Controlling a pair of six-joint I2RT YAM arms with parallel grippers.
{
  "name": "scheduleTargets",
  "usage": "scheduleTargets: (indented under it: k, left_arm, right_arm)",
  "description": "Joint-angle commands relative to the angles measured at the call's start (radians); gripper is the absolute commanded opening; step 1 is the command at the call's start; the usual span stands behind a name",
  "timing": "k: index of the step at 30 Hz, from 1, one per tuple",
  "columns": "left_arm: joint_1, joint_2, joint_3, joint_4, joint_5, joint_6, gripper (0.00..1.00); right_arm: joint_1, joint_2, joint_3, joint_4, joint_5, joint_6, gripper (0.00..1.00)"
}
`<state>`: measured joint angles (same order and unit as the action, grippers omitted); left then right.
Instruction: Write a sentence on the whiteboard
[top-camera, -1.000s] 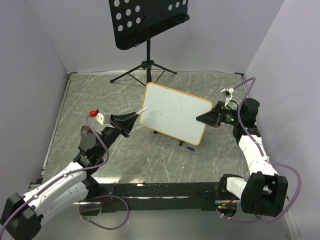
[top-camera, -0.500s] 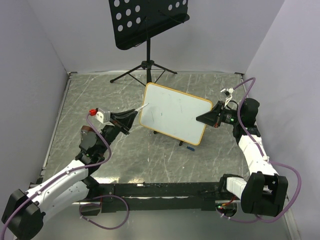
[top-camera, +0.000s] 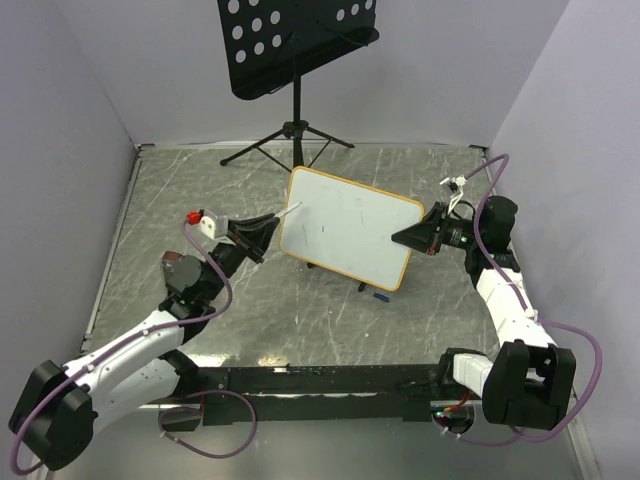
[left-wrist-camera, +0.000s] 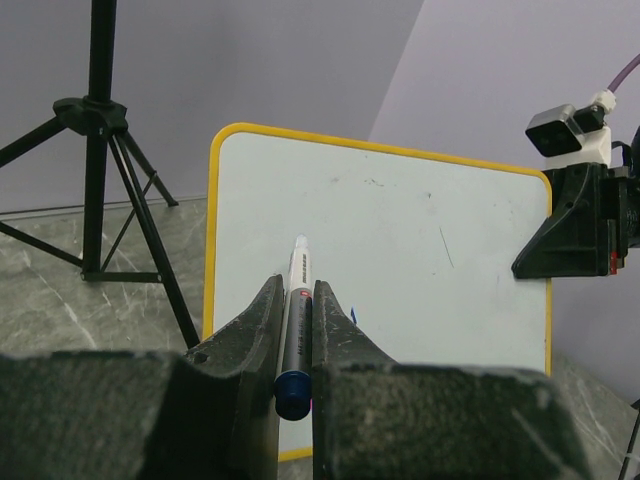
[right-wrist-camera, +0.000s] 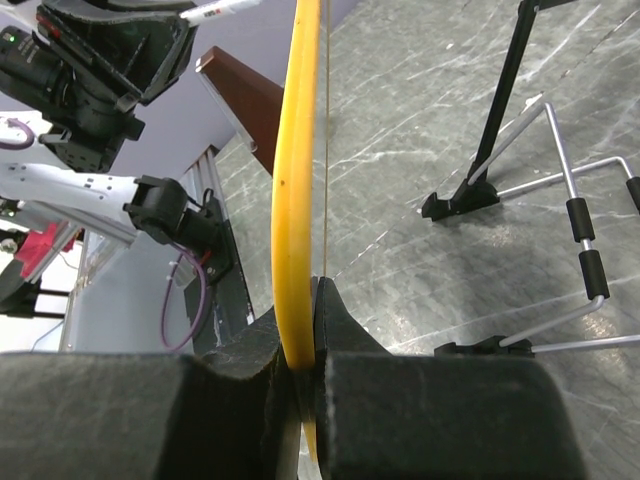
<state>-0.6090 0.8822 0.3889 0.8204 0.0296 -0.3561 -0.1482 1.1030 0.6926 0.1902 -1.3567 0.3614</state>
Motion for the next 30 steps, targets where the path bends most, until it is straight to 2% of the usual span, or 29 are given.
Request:
scheduleTargets:
  k: [1,10,30]
  left_arm:
    - [0.005,0.053,0.088,0.1,0.03,0.02,0.01]
    - [0.006,0.13,0.139,0.135,0.003,0.037,0.01]
    - [0.005,0.173,0.166,0.082,-0.026,0.086,0.01]
  right_arm:
    - [0.006,-0.012,0.008,0.078,-0.059,-0.01,0.0]
    - [0.006,-0.012,0.01,0.08,-0.062,-0.01,0.0]
    - [0.007,-0.012,0.01,0.084,-0.067,-0.006,0.0]
